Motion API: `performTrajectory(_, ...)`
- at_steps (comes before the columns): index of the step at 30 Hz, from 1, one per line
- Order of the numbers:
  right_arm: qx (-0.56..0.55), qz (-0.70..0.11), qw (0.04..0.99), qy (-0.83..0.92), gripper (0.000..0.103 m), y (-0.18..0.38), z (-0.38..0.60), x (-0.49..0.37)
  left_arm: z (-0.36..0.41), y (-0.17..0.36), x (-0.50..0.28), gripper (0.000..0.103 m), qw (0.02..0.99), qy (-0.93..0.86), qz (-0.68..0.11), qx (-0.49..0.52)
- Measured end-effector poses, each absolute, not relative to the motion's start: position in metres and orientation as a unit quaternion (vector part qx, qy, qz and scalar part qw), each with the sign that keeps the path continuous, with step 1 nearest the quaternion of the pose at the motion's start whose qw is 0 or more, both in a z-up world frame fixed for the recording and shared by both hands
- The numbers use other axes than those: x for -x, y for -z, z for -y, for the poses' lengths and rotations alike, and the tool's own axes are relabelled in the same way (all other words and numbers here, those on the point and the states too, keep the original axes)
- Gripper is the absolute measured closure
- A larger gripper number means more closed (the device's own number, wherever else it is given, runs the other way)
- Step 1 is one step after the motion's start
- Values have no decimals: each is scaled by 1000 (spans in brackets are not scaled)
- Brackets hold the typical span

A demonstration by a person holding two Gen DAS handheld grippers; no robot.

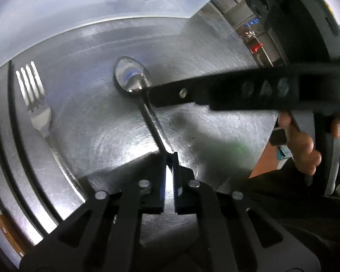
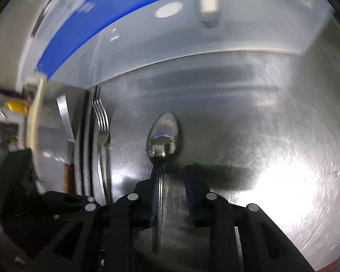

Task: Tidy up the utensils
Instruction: 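Lift the spoon from the counter with the right tool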

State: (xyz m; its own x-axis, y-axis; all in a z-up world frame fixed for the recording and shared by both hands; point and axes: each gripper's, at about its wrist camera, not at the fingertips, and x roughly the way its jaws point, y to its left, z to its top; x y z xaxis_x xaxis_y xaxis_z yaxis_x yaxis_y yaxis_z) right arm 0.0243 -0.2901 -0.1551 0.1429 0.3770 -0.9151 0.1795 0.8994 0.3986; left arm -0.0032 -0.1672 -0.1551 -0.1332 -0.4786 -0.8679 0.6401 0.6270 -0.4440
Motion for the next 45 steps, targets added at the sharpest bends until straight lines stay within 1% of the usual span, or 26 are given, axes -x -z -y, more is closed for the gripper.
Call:
performTrajectory(4, -133, -648, 747, -66, 78, 159, 260, -30, 162, 149, 5, 100, 665, 423, -611, -68)
performTrajectory(5, -117, -646, 752, -62, 86, 159, 254, -32, 159, 148, 5, 100, 665, 425, -611, -66)
performTrajectory(6, -125, -645, 752, -62, 94, 161, 254, -34, 158, 146, 6, 100, 664, 426, -611, -65)
performTrajectory(10, -236, -646, 722, -72, 95, 175, 277, -37, 151, 147, 7, 100, 666, 423, -612, -59)
performTrajectory(11, -267, -647, 710, -77, 95, 179, 285, -37, 150, 147, 7, 93, 667, 421, -612, -58)
performTrajectory(12, -287, -646, 703, -80, 95, 183, 291, -36, 148, 146, 6, 76, 668, 422, -610, -53)
performTrajectory(13, -308, -644, 695, -84, 96, 186, 298, -34, 146, 144, 5, 64, 670, 424, -607, -47)
performTrajectory(14, -317, -643, 692, -88, 97, 187, 301, -32, 145, 142, 5, 44, 673, 426, -603, -42)
performTrajectory(15, -324, -639, 692, -91, 97, 188, 305, -30, 143, 138, 5, 43, 678, 431, -595, -33)
performTrajectory(19, -320, -628, 702, -105, 97, 178, 305, -24, 146, 134, 4, 43, 677, 441, -587, -50)
performTrajectory(25, -317, -613, 711, -135, 98, 161, 303, -11, 163, 150, 6, 43, 655, 457, -598, -64)
performTrajectory(26, -317, -612, 712, -135, 98, 161, 304, -9, 164, 150, 6, 46, 654, 462, -596, -62)
performTrajectory(27, -317, -612, 712, -134, 98, 160, 307, -7, 163, 150, 4, 57, 652, 465, -596, -62)
performTrajectory(28, -316, -613, 712, -131, 98, 161, 308, -6, 164, 152, 4, 62, 653, 460, -597, -68)
performTrajectory(29, -316, -613, 713, -127, 98, 161, 310, -6, 163, 152, 3, 75, 656, 458, -596, -70)
performTrajectory(30, -317, -613, 713, -127, 100, 162, 311, -6, 164, 155, 1, 84, 656, 453, -598, -76)
performTrajectory(31, -321, -612, 711, -129, 102, 161, 317, -3, 163, 157, 0, 92, 654, 453, -602, -75)
performTrajectory(33, -320, -609, 714, -132, 102, 159, 318, -3, 162, 159, -2, 93, 650, 454, -607, -59)
performTrajectory(35, -311, -612, 715, -133, 102, 157, 312, -5, 161, 159, 0, 96, 655, 453, -601, -69)
performTrajectory(38, -307, -625, 708, -120, 101, 161, 311, -5, 161, 159, 2, 96, 653, 455, -601, -69)
performTrajectory(40, -315, -627, 701, -123, 97, 158, 311, -2, 159, 159, 1, 96, 655, 452, -602, -66)
performTrajectory(41, -318, -628, 700, -123, 87, 156, 313, 0, 160, 159, 2, 96, 656, 451, -602, -64)
performTrajectory(42, -318, -629, 700, -118, 72, 153, 317, 4, 158, 157, 4, 96, 657, 450, -601, -64)
performTrajectory(43, -314, -633, 699, -113, 69, 152, 321, 8, 158, 157, 5, 96, 659, 448, -600, -64)
performTrajectory(45, -311, -640, 694, -109, 69, 154, 325, 15, 161, 158, 7, 96, 662, 447, -598, -63)
